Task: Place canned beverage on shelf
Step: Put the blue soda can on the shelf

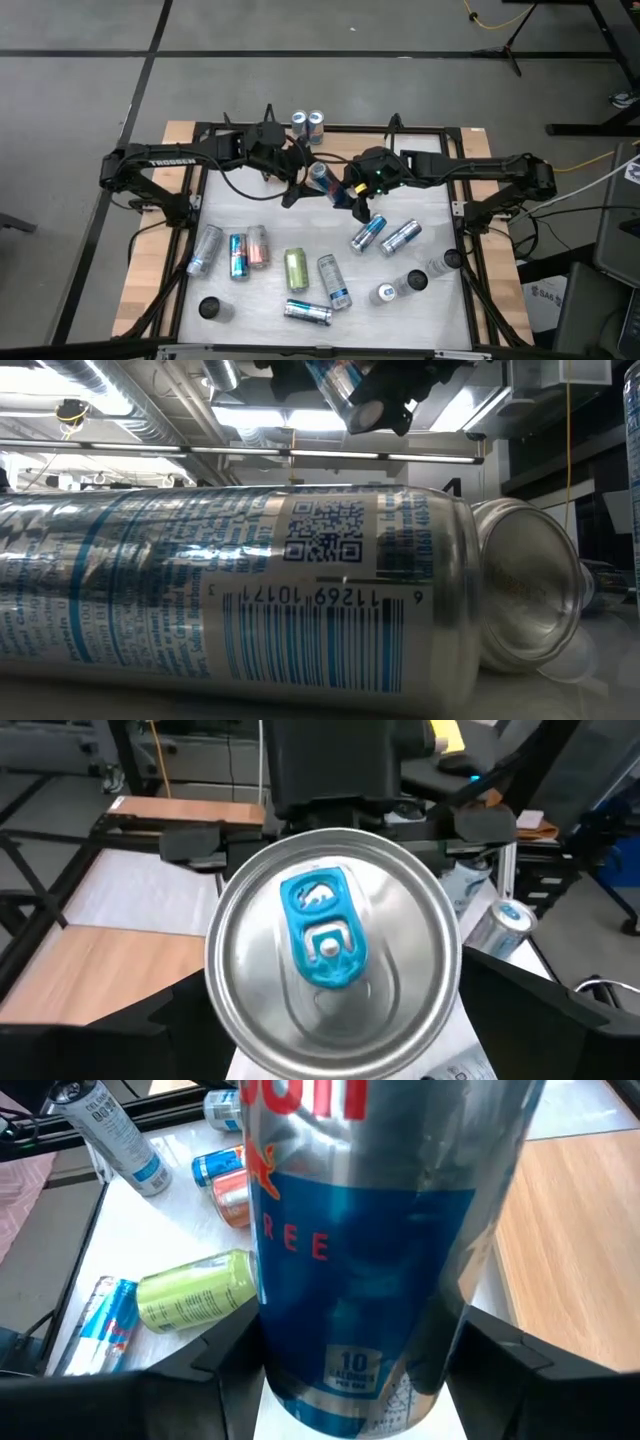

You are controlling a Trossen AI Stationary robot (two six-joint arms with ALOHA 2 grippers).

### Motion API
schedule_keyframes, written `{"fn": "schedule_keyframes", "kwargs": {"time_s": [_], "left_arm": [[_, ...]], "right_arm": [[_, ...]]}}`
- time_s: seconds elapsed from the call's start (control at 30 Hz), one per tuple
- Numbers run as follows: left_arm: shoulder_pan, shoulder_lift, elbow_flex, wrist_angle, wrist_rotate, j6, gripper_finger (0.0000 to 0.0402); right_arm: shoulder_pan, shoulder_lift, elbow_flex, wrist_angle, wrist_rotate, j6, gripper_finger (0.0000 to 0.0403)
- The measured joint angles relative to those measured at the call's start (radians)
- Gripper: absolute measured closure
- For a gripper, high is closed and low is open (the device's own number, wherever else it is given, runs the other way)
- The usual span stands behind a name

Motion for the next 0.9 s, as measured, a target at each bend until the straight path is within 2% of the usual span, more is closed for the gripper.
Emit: {"fn": "schedule_keyframes", "kwargs": {"time_s": [0.2,0.5,0.9], "left_arm": [[-0.016,0.005,0.000,0.012,-0.047,-0.009,0.0069],[-0.017,0.005,0.000,0.027,-0.077,-0.135,0.0069],[-0.017,0.005,0.000,0.052,-0.101,-0.131,0.0069]], "right_arm": [[0.000,0.000,0.000,-0.003,0.001,0.002,0.0166],[0.000,0.000,0.000,-0.004,0.001,0.003,0.0166],[0.000,0.000,0.000,-0.004,0.001,0.003,0.0166]]}}
